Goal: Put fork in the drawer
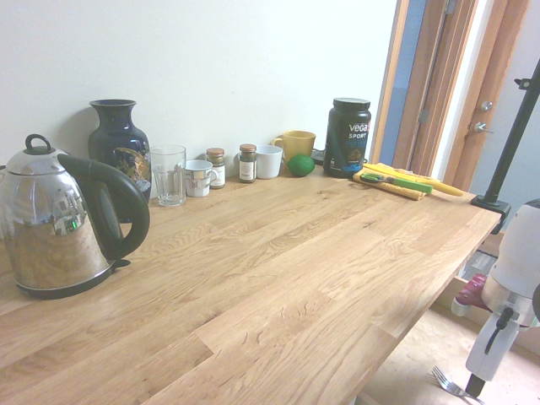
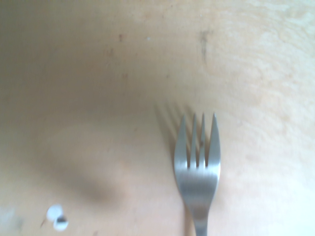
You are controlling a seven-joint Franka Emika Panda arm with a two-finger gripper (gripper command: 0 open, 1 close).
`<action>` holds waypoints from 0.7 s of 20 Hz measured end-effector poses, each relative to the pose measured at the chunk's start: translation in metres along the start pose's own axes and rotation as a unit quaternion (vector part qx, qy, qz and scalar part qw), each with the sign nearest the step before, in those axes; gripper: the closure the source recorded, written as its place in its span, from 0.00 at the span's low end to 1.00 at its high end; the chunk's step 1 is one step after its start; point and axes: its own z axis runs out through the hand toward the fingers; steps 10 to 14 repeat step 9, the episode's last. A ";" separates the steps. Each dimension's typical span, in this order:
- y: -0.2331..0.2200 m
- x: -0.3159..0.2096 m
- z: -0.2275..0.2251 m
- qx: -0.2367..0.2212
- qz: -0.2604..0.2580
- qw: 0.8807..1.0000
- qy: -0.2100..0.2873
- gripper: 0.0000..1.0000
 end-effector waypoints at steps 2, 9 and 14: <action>0.004 -0.006 -0.007 0.003 -0.002 1.000 0.002 0.00; 0.014 -0.021 -0.039 0.015 -0.009 1.000 0.019 0.00; 0.014 -0.021 -0.039 0.015 -0.009 1.000 0.019 0.00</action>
